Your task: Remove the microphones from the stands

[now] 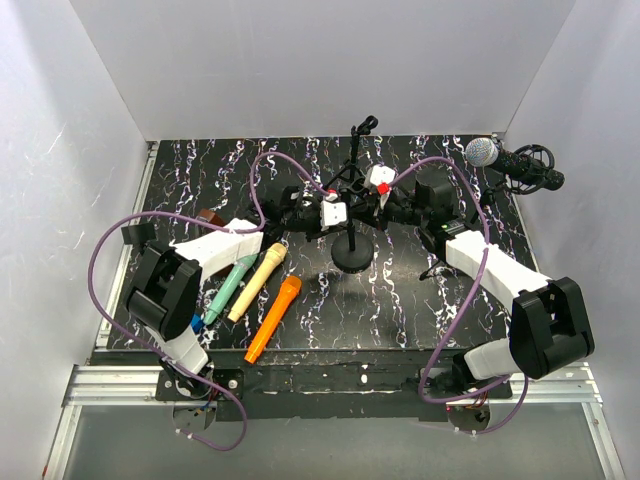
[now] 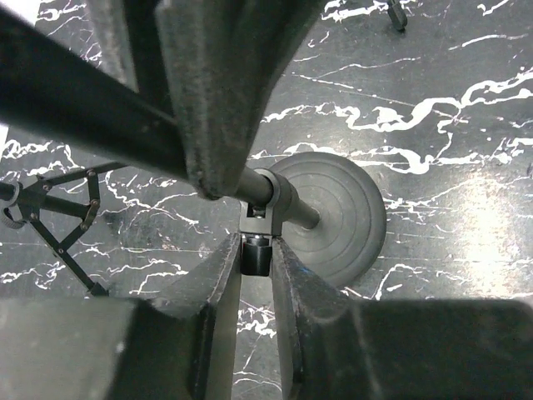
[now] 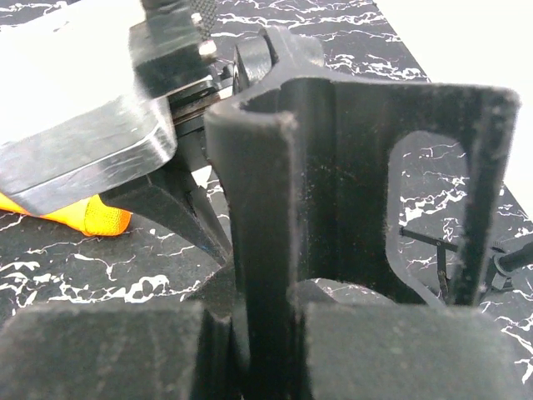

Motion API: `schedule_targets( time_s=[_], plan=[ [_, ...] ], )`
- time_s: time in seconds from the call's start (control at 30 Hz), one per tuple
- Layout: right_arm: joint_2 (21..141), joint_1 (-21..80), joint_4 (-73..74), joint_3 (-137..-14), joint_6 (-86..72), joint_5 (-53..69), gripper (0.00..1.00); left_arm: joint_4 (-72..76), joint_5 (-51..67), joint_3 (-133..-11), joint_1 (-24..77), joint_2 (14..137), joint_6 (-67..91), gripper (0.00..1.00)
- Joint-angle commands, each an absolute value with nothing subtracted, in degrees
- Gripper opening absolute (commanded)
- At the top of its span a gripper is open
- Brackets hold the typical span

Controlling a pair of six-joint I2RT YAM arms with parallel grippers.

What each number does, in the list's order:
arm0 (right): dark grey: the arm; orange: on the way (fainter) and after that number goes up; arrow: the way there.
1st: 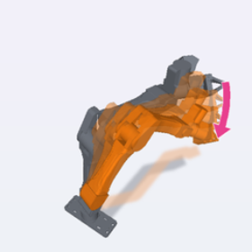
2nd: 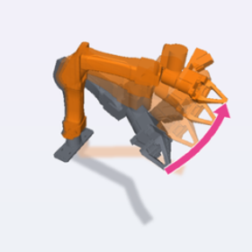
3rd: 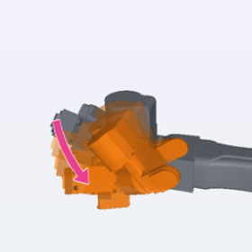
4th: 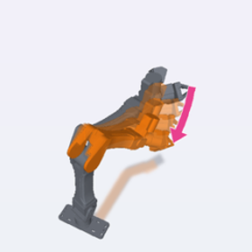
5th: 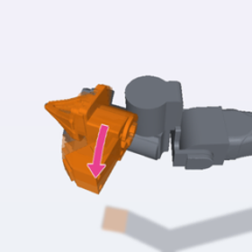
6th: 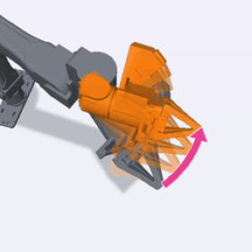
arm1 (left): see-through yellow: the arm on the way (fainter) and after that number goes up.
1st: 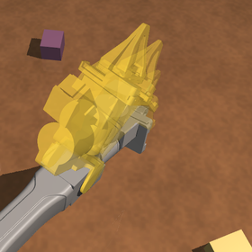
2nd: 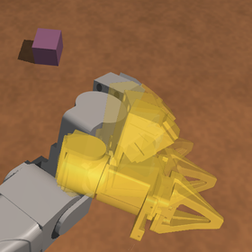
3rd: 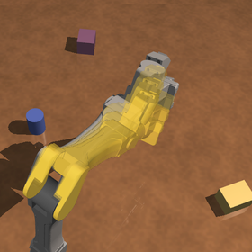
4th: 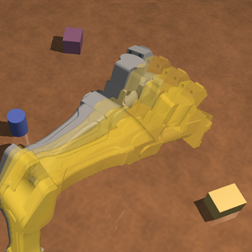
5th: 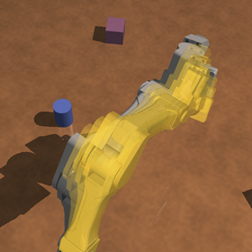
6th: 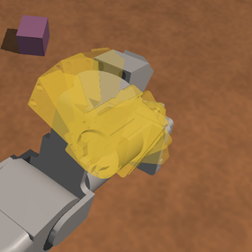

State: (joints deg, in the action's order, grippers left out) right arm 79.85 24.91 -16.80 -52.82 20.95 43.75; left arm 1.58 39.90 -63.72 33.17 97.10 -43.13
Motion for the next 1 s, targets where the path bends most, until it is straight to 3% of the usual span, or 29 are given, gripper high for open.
schedule_targets(
  time_s=[0.0, 0.07, 0.17, 0.27, 0.37, 0.47, 0.67, 0.83, 0.87, 0.93, 0.97],
  plan=[
    [80.2, 25.2, -13.7, -54.2, 20.3, 45.0, 0.01, 1.9, 39.2, -65.2, 33.6, 97.3, -43.9, 0.13],
    [80.2, 25.2, -13.9, -54.2, 20.3, 45.0, 0.01, 0.4, 38.6, -66.4, 33.6, 97.4, -43.2, 0.00],
    [79.6, 25.2, -13.9, -53.9, 22.0, 45.0, 0.01, -6.6, 40.4, -71.8, 31.7, 98.5, -34.3, 0.00],
    [78.5, 25.2, -14.7, -52.7, 24.0, 45.4, 0.01, -15.6, 51.6, -82.1, 26.0, 104.7, -12.3, 0.00],
    [77.6, 25.2, -14.9, -51.8, 25.7, 45.6, 0.01, -15.6, 59.1, -88.0, 21.6, 110.4, 10.2, 0.00],
    [77.5, 25.4, -15.7, -51.3, 25.9, 46.1, 0.01, -15.6, 66.3, -92.9, 20.1, 115.5, 20.9, 0.00],
    [78.2, 25.9, -17.4, -50.5, 27.2, 46.6, 0.01, -10.8, 75.7, -92.0, 20.0, 121.3, 38.7, 0.00],
    [78.8, 25.9, -18.2, -50.8, 27.0, 46.1, 0.01, -20.3, 80.7, -91.1, 19.7, 127.4, 51.9, 0.00],
    [79.0, 25.9, -18.3, -50.7, 26.9, 46.1, 0.01, -18.8, 81.7, -89.6, 19.6, 127.6, 57.9, 0.07],
    [79.0, 25.9, -18.3, -50.6, 26.5, 46.1, 0.01, -17.1, 81.6, -87.4, 19.3, 126.5, 59.7, 0.35],
    [79.0, 25.9, -18.2, -50.5, 26.7, 46.1, 0.01, -17.1, 81.7, -87.0, 19.3, 126.0, 60.0, 0.44]
  ],
)
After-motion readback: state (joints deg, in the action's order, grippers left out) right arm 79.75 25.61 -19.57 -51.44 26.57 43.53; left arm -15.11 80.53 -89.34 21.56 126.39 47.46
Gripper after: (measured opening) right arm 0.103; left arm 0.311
